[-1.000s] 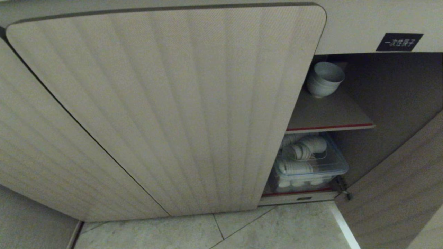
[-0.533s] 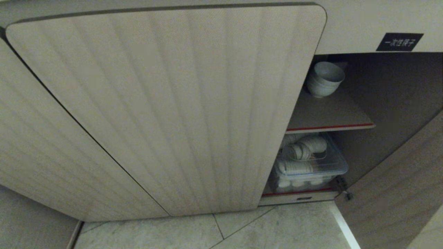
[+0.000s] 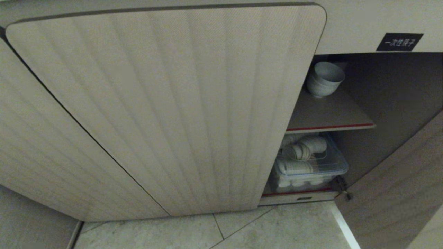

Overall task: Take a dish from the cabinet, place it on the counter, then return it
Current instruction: Put it back into the cabinet

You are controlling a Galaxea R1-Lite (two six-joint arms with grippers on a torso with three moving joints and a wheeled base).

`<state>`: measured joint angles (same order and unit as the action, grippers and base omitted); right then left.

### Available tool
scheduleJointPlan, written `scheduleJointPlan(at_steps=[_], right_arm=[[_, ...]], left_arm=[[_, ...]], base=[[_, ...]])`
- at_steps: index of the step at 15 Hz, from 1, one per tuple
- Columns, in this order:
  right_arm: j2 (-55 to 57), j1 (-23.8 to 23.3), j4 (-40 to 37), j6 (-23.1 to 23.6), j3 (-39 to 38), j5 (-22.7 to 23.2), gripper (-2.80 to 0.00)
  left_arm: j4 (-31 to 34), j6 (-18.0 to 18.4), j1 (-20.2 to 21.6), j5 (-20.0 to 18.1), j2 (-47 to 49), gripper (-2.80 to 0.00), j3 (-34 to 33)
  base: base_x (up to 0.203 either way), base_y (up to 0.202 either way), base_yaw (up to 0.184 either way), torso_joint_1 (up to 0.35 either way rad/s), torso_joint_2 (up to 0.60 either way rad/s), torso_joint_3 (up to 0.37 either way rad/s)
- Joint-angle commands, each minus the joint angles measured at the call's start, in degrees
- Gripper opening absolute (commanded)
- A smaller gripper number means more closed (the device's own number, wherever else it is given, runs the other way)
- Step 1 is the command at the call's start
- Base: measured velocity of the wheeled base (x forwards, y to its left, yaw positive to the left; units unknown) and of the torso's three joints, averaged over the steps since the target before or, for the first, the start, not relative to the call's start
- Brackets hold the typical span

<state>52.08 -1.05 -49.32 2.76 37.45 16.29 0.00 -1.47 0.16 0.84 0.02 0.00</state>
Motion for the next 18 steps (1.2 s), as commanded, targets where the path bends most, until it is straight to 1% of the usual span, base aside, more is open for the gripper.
scheduleJointPlan(at_steps=[1, 3, 18], right_arm=[[-1.45, -0.01, -1.33, -0.04, -0.08, 0.15, -2.80], [-1.45, -0.01, -2.45, -1.00, 0.17, 0.15, -2.80], [-1.37, 0.17, -2.53, -1.00, -0.45, 0.32, -2.80]], left_arm=[[0.00, -0.03, 0.02, 0.04, -0.02, -2.80, 0.00], [0.00, -0.03, 0.02, 0.04, -0.02, -2.80, 0.00], [0.00, -0.03, 0.02, 0.04, -0.02, -2.80, 0.00]], base=[[0.000, 0.000, 0.000, 0.000, 0.00, 0.000], [0.000, 0.000, 0.000, 0.000, 0.00, 0.000], [0.000, 0.000, 0.000, 0.000, 0.00, 0.000]])
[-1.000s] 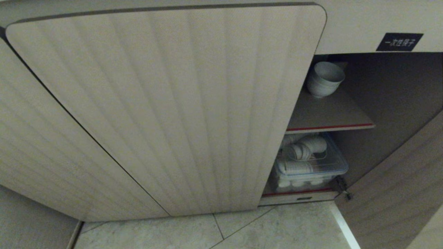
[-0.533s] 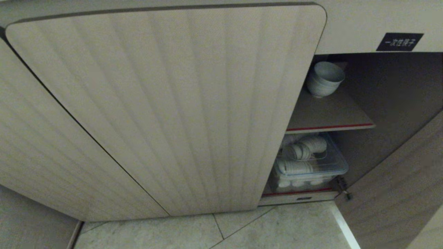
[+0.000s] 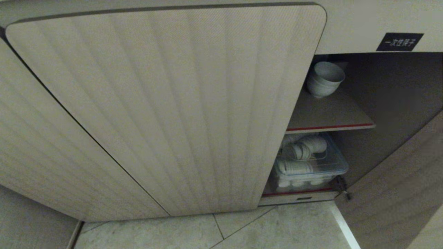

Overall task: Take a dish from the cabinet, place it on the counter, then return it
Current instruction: Put it back into the cabinet

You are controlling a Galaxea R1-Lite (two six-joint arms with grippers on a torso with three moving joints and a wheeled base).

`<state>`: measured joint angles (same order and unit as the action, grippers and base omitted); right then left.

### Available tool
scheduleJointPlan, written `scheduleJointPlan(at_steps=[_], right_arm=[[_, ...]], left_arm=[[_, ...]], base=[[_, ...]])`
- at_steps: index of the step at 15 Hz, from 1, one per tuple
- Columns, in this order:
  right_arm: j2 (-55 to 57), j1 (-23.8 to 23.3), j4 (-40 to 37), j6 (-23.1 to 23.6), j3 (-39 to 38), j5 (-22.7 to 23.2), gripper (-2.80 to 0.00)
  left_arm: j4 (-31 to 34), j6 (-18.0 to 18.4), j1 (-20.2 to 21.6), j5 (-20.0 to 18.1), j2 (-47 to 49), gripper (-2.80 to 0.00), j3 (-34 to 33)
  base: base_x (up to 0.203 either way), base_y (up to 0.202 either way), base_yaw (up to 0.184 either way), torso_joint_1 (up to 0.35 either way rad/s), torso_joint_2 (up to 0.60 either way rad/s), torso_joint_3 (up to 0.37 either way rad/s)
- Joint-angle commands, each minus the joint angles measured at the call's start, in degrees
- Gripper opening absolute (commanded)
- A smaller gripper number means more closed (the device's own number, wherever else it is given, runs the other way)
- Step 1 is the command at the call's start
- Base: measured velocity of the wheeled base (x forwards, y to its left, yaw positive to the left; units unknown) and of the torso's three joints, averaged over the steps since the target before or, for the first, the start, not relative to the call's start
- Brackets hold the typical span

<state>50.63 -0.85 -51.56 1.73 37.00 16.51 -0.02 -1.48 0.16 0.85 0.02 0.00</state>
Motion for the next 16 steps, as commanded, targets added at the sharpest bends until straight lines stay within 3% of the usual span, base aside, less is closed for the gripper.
scheduleJointPlan(at_steps=[1, 6, 12, 16], right_arm=[[0.09, 0.06, -0.30, 0.11, -0.09, 0.11, -2.80], [0.09, 0.15, -0.30, 0.29, -0.05, 0.11, -2.80], [0.09, 0.15, -0.30, 0.35, -0.16, 0.11, -2.80], [0.09, 0.24, -0.30, 0.38, -0.18, 0.11, -2.80]], left_arm=[[0.02, -0.02, 0.02, 0.03, -0.02, -2.80, 0.00], [0.02, 0.07, 0.02, 0.03, -0.02, -2.80, 0.00], [0.02, 0.07, 0.02, 0.03, -0.02, -2.80, 0.00], [0.02, 0.07, 0.02, 0.03, -0.02, -2.80, 0.00]], base=[[0.000, 0.000, 0.000, 0.000, 0.00, 0.000], [0.000, 0.000, 0.000, 0.000, 0.00, 0.000], [0.182, 0.000, 0.001, 0.003, 0.00, 0.002], [0.000, 0.000, 0.000, 0.000, 0.00, 0.000]])
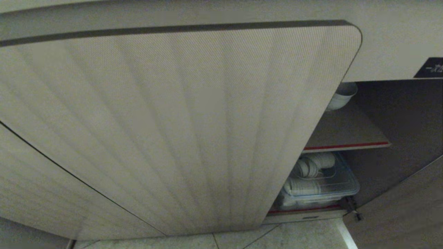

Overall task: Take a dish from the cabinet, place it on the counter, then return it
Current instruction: Put it back into the cabinet

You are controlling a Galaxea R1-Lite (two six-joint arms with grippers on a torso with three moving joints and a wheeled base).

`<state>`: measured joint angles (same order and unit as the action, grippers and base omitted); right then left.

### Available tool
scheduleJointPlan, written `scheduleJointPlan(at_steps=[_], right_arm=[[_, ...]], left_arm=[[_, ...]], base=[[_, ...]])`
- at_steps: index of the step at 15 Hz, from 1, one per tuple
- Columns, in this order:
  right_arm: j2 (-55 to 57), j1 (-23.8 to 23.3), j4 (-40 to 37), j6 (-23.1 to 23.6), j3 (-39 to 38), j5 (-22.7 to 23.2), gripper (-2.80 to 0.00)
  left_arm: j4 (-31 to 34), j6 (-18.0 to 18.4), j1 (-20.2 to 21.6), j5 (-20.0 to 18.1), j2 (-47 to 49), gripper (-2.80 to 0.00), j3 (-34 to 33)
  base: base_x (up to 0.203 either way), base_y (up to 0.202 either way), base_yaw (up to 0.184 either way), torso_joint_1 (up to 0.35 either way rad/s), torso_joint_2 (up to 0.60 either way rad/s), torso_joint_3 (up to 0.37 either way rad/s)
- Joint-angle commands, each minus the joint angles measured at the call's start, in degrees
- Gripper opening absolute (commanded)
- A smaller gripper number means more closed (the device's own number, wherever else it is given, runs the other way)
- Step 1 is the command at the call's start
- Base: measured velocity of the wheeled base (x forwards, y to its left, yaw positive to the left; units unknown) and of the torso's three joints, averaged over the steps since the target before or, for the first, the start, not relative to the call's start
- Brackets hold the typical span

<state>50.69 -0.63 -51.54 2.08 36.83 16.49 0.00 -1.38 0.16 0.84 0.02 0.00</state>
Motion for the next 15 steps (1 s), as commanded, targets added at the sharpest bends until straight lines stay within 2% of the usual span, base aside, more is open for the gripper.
scheduleJointPlan(at_steps=[1, 8, 15], right_arm=[[0.02, 0.11, -0.31, 0.02, 0.00, 0.12, -2.80], [0.20, 0.11, 0.51, -0.32, -1.80, 0.11, -2.80], [3.30, 0.03, 6.30, -2.50, -1.84, -0.14, -2.80]], left_arm=[[0.00, -0.03, 0.02, 0.04, -0.02, -2.80, 0.00], [0.00, -0.12, 0.02, 0.04, -0.02, -2.80, 0.00], [0.00, -0.12, 0.02, 0.04, -0.02, -2.80, 0.00]], base=[[0.000, 0.000, 0.000, 0.000, 0.00, 0.000], [0.000, 0.000, 0.000, 0.000, 0.00, 0.000], [0.000, 0.000, 0.000, 0.000, 0.00, 0.000]])
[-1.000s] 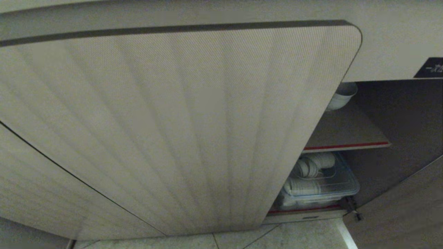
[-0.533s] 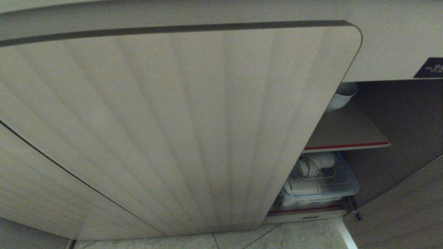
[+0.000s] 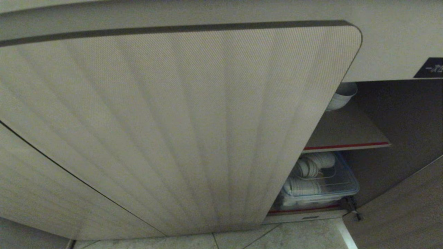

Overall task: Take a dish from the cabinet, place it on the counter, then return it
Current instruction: Put it back into the cabinet

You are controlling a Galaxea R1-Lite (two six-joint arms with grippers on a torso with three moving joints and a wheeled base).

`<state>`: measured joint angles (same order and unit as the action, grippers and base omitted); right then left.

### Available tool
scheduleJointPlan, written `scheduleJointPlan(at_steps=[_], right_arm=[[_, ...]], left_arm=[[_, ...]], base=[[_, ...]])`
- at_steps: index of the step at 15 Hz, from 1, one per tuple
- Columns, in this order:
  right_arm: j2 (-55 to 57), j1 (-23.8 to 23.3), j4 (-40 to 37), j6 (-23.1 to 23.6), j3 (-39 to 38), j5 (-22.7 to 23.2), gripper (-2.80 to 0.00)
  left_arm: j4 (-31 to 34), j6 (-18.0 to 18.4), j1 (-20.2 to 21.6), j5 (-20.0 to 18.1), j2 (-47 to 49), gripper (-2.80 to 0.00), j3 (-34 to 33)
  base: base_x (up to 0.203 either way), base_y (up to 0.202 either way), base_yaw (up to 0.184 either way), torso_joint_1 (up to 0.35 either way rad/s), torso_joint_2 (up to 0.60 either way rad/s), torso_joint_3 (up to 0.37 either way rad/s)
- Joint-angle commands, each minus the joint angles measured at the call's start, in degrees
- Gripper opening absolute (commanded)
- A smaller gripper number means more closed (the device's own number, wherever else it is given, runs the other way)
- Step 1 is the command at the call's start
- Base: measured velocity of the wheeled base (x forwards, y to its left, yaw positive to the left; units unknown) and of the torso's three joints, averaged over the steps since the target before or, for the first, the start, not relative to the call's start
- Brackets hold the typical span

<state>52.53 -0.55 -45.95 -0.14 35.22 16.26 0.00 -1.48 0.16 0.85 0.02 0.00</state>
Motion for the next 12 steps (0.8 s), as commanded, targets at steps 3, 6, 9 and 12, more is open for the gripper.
scheduleJointPlan(at_steps=[3, 6, 9, 12], right_arm=[[5.00, -0.01, 4.15, -4.32, 0.03, 0.09, -2.80], [8.06, 0.02, 8.25, -8.22, 0.21, -2.18, -2.80], [9.58, 0.02, 10.79, -12.54, 0.20, -3.37, -2.80], [10.79, 0.07, 12.73, -15.01, 0.20, -5.83, -2.80]], left_arm=[[0.00, -0.02, 0.02, 0.01, -0.02, -2.80, 0.00], [0.00, -0.02, 0.02, 0.03, -0.02, -2.80, 0.00], [0.00, -0.02, 0.02, 0.03, -0.02, -2.80, 0.00], [0.00, -0.02, 0.02, 0.03, -0.02, -2.80, 0.00]], base=[[0.000, 0.000, 0.000, 0.000, 0.00, 0.000], [0.000, 0.000, 0.000, 0.000, 0.00, 0.000], [0.000, 0.000, 0.000, 0.000, 0.00, 0.000], [0.000, 0.000, 0.000, 0.000, 0.00, 0.000]])
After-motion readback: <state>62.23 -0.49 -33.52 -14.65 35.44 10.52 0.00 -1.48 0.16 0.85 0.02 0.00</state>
